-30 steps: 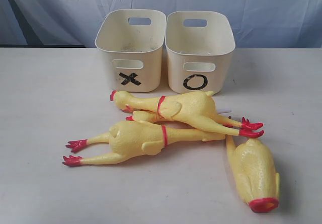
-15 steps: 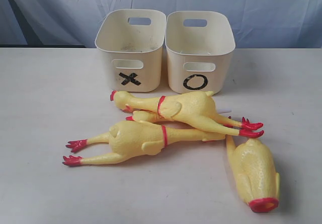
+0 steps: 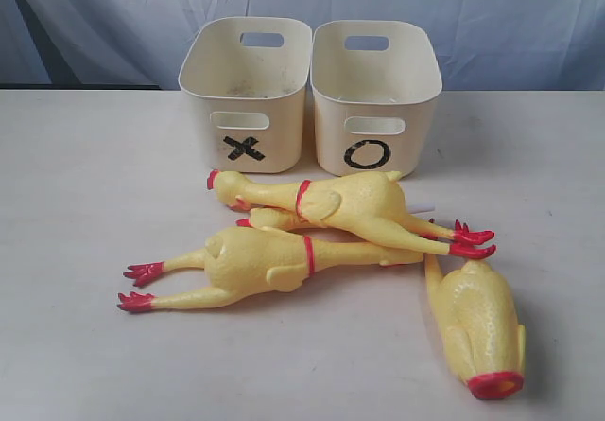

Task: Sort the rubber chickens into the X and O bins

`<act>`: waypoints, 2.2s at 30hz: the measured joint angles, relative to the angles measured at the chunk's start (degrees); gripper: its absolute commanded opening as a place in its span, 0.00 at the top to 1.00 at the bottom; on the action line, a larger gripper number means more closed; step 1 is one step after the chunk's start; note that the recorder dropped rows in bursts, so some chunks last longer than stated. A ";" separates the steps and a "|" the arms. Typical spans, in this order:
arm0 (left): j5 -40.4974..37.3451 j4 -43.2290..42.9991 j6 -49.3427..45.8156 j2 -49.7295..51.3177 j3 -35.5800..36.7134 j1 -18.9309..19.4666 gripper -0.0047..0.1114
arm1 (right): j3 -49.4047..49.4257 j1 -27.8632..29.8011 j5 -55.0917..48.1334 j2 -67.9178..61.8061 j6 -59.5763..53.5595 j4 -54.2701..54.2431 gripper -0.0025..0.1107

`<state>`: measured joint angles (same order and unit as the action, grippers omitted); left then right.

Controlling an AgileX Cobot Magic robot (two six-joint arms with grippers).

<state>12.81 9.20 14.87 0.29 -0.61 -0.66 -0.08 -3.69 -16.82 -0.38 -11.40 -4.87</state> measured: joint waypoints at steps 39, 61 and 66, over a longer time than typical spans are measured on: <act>-37.06 30.16 -53.96 31.05 -28.16 0.00 0.96 | 0.00 0.00 0.00 0.00 0.00 0.00 0.99; -45.61 63.30 -91.96 63.94 -33.37 -2.13 0.96 | 0.00 0.00 0.00 0.00 0.00 0.00 0.99; -46.49 72.14 -101.29 70.22 -34.00 -6.16 0.96 | 0.00 0.00 0.00 0.00 0.00 0.00 0.99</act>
<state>-33.68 81.34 -86.42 70.51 -34.61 -6.82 -0.08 -3.69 -16.82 -0.38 -11.40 -4.87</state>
